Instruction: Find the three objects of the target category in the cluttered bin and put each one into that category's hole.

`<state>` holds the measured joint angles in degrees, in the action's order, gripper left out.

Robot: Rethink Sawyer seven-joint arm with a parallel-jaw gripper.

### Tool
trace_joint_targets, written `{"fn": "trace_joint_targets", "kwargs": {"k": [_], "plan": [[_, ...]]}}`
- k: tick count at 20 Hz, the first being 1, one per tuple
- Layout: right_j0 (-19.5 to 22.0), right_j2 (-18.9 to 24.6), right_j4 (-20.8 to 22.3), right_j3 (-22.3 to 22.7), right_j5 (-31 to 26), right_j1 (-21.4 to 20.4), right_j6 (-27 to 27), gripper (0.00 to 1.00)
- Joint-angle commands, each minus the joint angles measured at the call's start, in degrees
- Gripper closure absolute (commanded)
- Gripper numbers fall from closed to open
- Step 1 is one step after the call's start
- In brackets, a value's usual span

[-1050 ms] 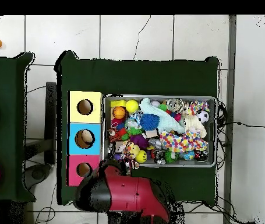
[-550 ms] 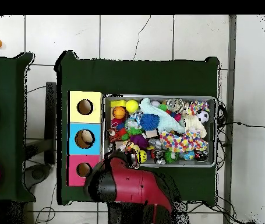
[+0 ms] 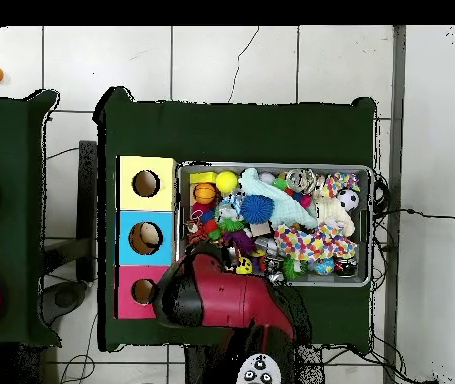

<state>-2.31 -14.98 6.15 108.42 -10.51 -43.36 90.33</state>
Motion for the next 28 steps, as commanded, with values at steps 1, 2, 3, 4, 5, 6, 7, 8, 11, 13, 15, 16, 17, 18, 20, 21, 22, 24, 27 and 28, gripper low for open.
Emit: {"fn": "trace_joint_targets", "kwargs": {"k": [1, 2, 3, 4, 5, 6, 7, 8, 11, 13, 15, 16, 17, 18, 20, 21, 22, 24, 27, 28], "plan": [[0.4, 1.3, -1.5, -5.8, 4.0, 5.4, 10.8, 0.0], [0.5, 1.5, -1.7, -5.9, 4.6, 5.7, 10.9, 0.0], [0.5, 1.6, -1.9, -6.1, 5.1, 6.1, 11.1, 0.0], [0.9, 2.2, -2.0, -6.1, 5.7, 6.3, 11.1, 0.0], [1.3, 2.7, -2.1, -6.1, 6.4, 6.5, 11.1, 0.0], [1.8, 3.4, -2.1, -6.1, 7.1, 6.6, 11.0, 0.0], [2.2, 4.0, -2.0, -6.0, 7.8, 6.6, 10.9, 0.0], [2.3, 4.1, -1.9, -6.3, 8.1, 6.9, 10.7, 0.0], [2.6, 4.4, -1.7, -7.4, 8.9, 8.0, 10.1, 0.0], [2.8, 4.7, -1.6, -8.0, 10.0, 9.2, 10.0, 0.0], [3.1, 5.0, -2.0, -7.9, 10.4, 10.1, 10.5, 0.0], [3.3, 5.3, -2.4, -7.9, 10.1, 10.6, 10.7, 0.0], [3.5, 5.5, -2.8, -7.7, 9.4, 10.8, 10.9, 0.0], [3.2, 5.1, -3.3, -7.6, 8.3, 11.2, 11.1, 0.0], [2.2, 3.8, -4.3, -6.9, 6.3, 12.0, 11.5, 0.0], [1.6, 3.0, -4.7, -6.5, 5.8, 12.4, 11.8, 0.0], [1.0, 2.3, -5.2, -6.1, 6.2, 12.9, 12.4, 0.0], [0.4, 1.8, -6.6, -4.9, 7.2, 13.7, 14.0, 0.0], [0.3, 2.1, -7.7, -3.6, 9.6, 14.9, 15.2, 0.0], [0.2, 2.3, -8.1, -3.2, 10.2, 15.2, 15.5, 0.0]]}}
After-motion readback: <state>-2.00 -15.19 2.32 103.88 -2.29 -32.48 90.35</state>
